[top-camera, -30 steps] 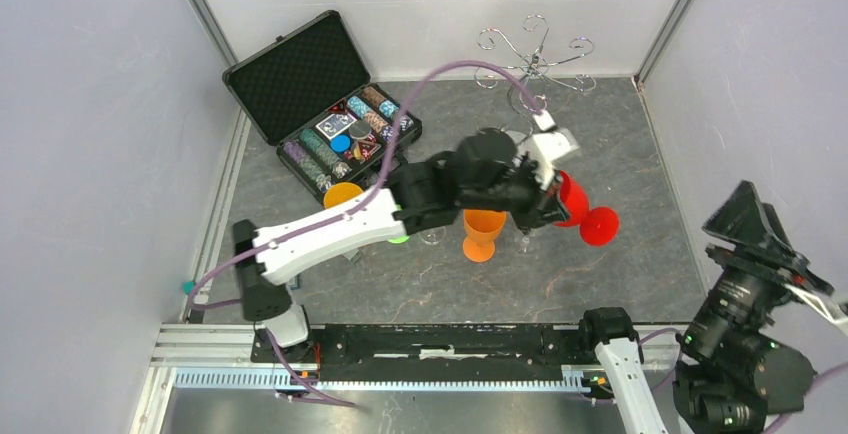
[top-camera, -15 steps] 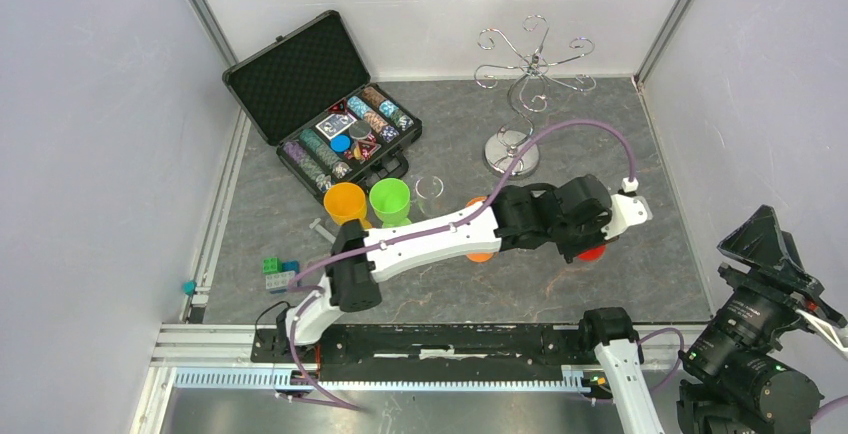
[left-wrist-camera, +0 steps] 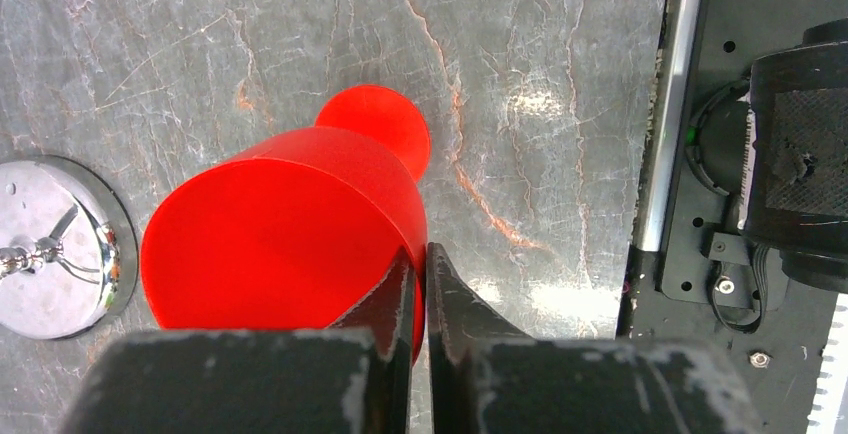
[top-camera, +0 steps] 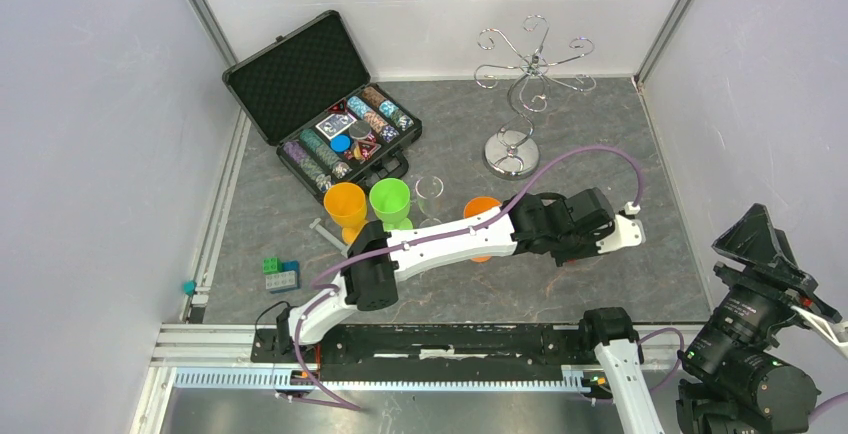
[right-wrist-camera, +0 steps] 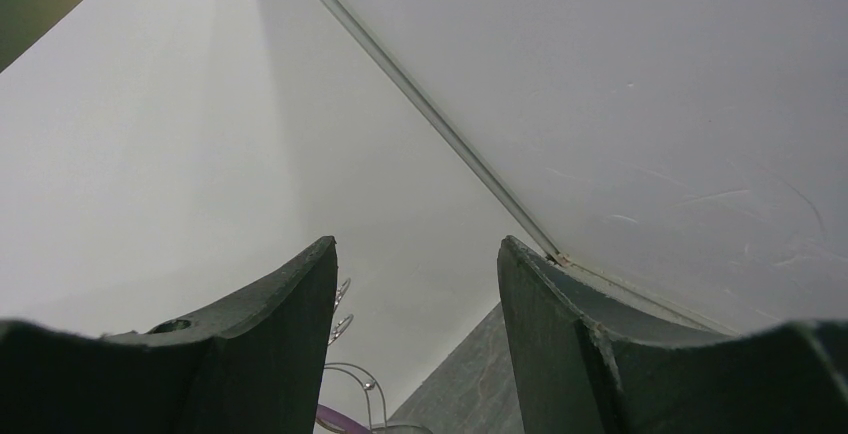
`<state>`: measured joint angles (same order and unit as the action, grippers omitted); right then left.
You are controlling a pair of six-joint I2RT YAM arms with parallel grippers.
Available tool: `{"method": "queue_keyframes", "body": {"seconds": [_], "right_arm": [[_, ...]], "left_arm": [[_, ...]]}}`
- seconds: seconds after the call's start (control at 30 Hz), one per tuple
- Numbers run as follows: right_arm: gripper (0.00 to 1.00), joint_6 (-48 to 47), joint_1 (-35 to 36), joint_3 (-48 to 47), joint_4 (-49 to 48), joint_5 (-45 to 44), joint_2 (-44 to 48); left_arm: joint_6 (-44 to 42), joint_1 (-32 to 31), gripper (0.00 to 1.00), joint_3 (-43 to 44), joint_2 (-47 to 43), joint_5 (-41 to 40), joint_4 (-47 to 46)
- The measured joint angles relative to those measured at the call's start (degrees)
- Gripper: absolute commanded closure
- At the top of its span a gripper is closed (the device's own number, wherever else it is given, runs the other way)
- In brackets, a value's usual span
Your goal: Take the wine glass off the wine glass rack
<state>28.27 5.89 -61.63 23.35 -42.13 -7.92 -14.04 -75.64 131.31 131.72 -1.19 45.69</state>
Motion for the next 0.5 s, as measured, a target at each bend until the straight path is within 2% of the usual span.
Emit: {"method": "queue_keyframes", "body": {"seconds": [0.17, 0.33, 0.5], "right_arm": [[0.35, 0.4, 0.0, 0.0, 0.3, 0.2, 0.0], [0.35, 0.6, 0.0, 0.0, 0.7, 0.8, 0.0], [0.35, 1.0, 0.0, 0.0, 0.8, 1.4, -0.1]], "left_arm": [[-0.7, 0.0, 0.89, 0.3, 0.2, 0.2, 0.4], [-0.8, 0.0, 0.75, 1.4, 0.9, 0.2, 0.5], [-1.0, 0.0, 0.65, 3.5, 1.9, -0.1, 0.7]]}}
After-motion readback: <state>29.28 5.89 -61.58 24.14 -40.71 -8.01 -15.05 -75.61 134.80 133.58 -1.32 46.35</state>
